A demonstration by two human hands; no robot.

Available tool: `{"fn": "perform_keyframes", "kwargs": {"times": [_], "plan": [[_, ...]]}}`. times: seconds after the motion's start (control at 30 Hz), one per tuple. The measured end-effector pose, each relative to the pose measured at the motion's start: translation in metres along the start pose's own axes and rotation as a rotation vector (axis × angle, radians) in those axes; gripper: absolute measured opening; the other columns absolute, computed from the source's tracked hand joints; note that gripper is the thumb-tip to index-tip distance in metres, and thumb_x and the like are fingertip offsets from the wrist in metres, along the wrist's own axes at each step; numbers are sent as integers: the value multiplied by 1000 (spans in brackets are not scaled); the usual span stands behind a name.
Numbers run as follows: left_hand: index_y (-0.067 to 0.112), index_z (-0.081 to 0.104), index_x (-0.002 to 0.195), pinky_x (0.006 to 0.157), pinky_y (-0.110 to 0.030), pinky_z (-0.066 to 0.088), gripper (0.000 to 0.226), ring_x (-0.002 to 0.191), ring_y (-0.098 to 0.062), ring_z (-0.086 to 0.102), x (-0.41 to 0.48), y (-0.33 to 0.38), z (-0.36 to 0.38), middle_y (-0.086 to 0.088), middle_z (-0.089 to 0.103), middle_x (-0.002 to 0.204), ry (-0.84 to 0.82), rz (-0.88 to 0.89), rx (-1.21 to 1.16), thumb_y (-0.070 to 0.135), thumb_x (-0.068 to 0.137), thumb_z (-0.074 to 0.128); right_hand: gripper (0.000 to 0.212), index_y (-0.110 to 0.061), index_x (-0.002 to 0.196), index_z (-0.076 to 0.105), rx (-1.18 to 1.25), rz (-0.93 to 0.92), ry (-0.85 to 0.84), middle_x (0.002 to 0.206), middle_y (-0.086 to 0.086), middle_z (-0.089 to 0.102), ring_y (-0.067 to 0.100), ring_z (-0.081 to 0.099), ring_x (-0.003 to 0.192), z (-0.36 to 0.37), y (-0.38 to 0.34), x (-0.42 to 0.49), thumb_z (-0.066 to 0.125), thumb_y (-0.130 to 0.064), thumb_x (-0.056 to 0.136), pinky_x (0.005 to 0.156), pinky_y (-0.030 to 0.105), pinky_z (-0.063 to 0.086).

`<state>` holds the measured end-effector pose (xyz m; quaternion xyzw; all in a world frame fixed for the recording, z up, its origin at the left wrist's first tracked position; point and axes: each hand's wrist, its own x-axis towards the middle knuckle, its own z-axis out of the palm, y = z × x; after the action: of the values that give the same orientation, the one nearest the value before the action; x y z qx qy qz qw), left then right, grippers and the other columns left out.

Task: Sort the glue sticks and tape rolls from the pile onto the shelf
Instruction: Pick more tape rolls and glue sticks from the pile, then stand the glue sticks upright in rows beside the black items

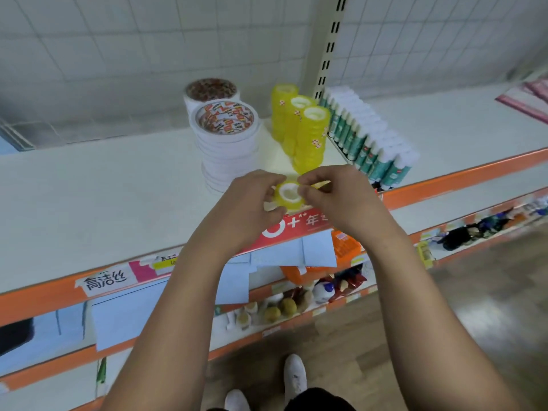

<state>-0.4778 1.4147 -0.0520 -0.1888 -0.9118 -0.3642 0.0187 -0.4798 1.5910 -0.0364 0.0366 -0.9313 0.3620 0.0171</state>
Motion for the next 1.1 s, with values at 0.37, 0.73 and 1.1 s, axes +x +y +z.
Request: {"fn": "perform_keyframes", "kwargs": {"times": [0.37,0.73,1.1], "plan": [[12,55,133,93,-35,50,58,100,-16,63,42,25,30,-4,63,122,80,-25,-13,12,80,76,33,-22,104,71,-61,-149,-126,91,-11,71,-3,64,76,-37,39,28,82,-31,74,66,11,48],[12,61,124,79,-27,41,40,100,-25,59,58,15,63,-8,58,116,84,-233,286,26,86,65,46,-13,120,66,-169,-220,-114,109,10,64,21,60,100,-27,77,59,78,-29,78,83,30,46],[12,72,102,75,-40,49,28,86,-26,59,71,21,74,-11,58,99,59,-323,278,33,84,70,44,-15,114,66,-20,-244,-162,105,4,69,16,62,90,-21,88,66,81,-23,74,80,33,51]]}}
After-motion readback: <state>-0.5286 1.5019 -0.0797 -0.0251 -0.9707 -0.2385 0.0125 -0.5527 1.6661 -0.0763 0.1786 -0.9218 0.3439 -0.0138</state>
